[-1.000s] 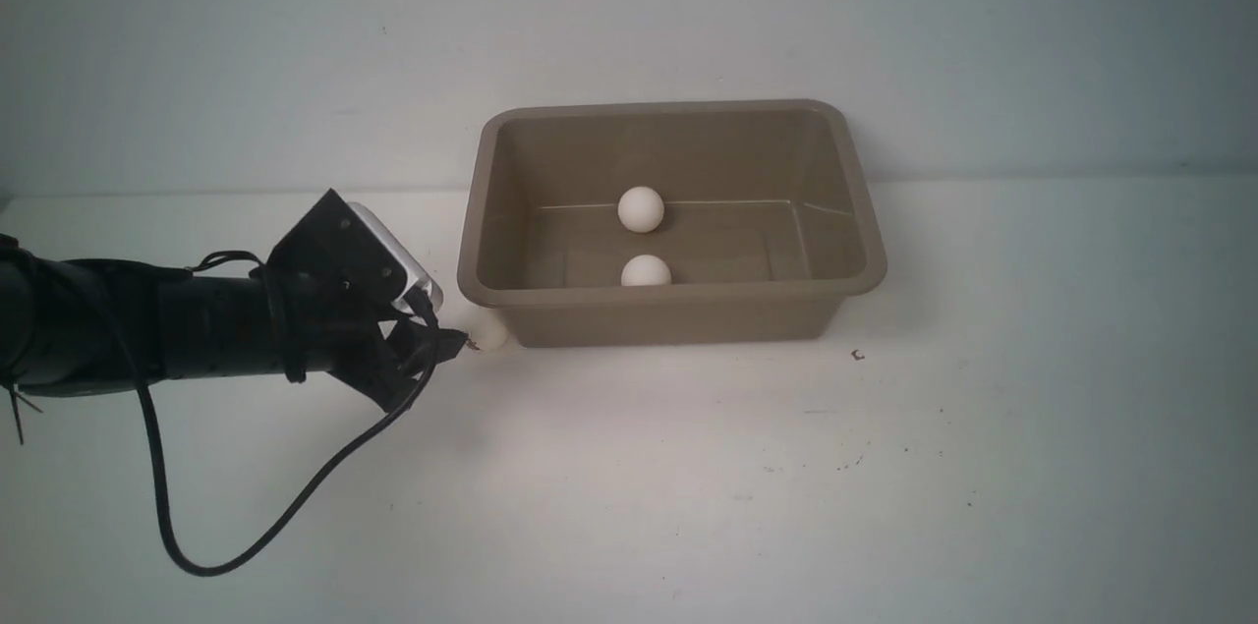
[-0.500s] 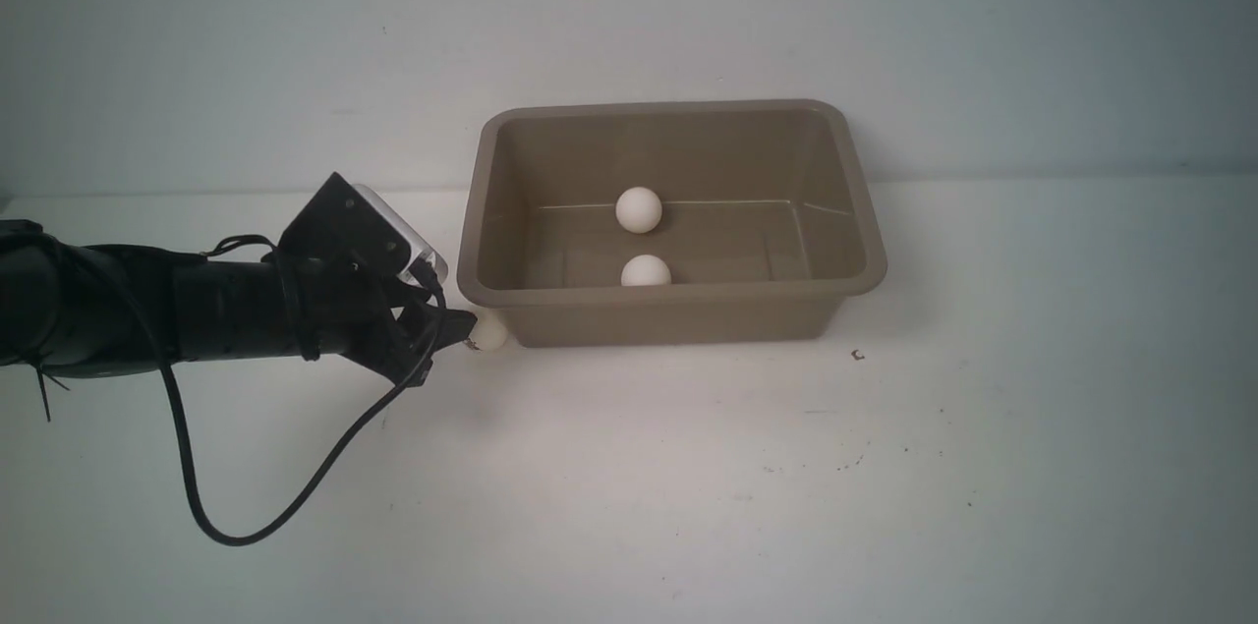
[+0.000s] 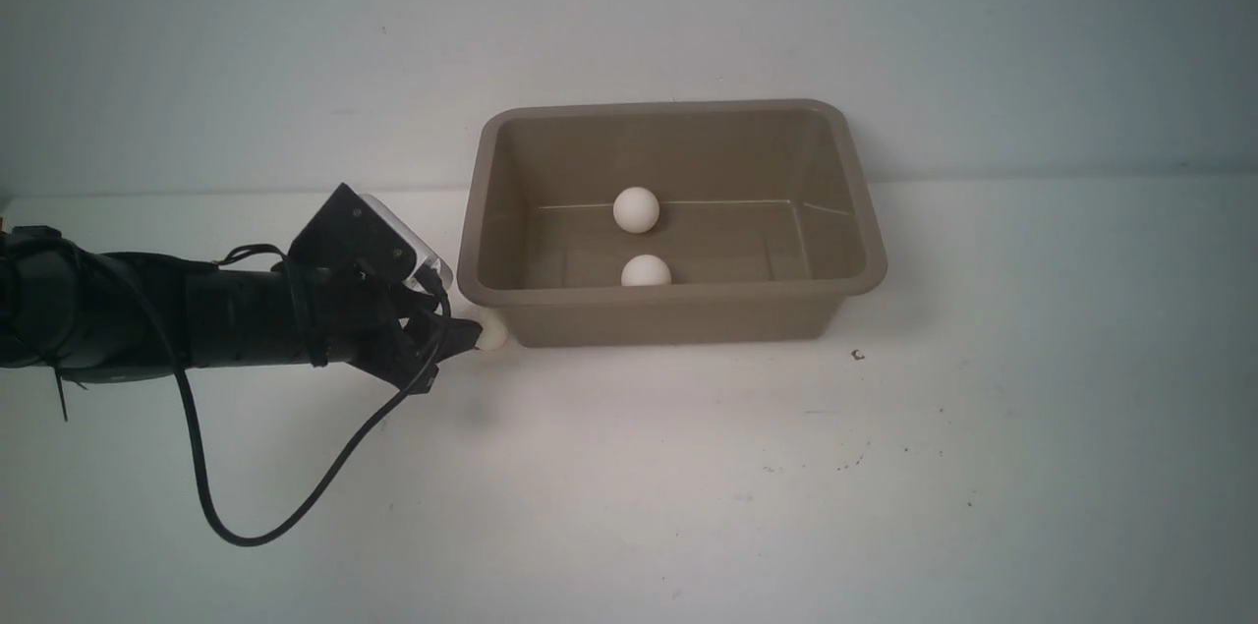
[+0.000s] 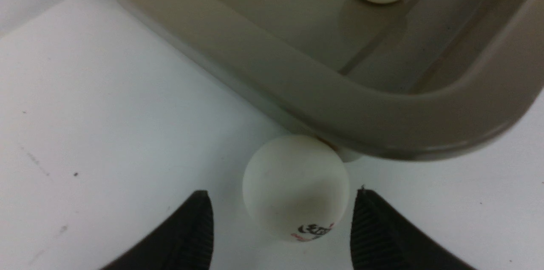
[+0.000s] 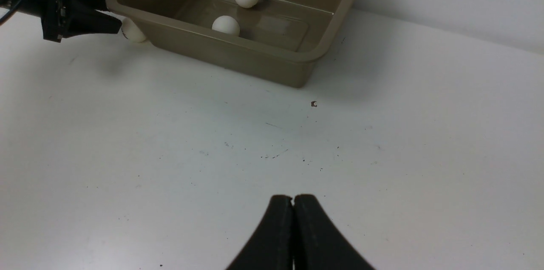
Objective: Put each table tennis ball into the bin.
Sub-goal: Use the left arm to clamp the table tennis ball closest to it
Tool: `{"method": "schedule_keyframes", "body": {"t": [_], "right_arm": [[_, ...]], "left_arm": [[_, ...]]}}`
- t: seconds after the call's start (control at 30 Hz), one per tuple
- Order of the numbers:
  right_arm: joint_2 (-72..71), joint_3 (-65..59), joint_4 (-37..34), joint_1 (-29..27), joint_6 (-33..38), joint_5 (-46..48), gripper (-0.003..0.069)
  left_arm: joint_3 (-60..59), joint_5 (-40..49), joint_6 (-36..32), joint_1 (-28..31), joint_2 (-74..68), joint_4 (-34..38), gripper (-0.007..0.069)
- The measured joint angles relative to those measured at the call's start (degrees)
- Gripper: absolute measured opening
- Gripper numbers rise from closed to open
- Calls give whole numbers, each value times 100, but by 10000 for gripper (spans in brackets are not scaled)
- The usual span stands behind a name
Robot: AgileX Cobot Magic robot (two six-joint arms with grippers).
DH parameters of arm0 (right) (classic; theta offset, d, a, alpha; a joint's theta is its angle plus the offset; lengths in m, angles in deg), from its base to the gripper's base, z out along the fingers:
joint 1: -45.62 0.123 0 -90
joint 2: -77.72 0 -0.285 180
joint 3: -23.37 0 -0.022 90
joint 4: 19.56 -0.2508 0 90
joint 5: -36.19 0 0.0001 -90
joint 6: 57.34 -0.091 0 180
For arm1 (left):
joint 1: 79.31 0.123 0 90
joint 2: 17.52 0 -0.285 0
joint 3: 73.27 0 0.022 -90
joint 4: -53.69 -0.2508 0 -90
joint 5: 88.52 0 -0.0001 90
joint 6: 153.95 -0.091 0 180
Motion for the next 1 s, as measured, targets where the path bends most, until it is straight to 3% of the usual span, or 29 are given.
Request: {"method": "schedule_keyframes", "body": {"t": [0.47, 0.6, 0.77, 1.0], "right_arm": [[0, 0, -91, 0, 0, -100, -18], [0, 0, -184, 0, 0, -100, -18], [0, 0, -211, 0, 0, -82, -18], [0, 0, -213, 0, 0, -80, -18]], "left_arm": [[188, 146, -45, -240, -361, 6, 395], [340, 102, -47, -286, -482, 6, 350], [406, -105, -14, -286, -497, 32, 350], [442, -863, 645, -266, -353, 89, 350]]}}
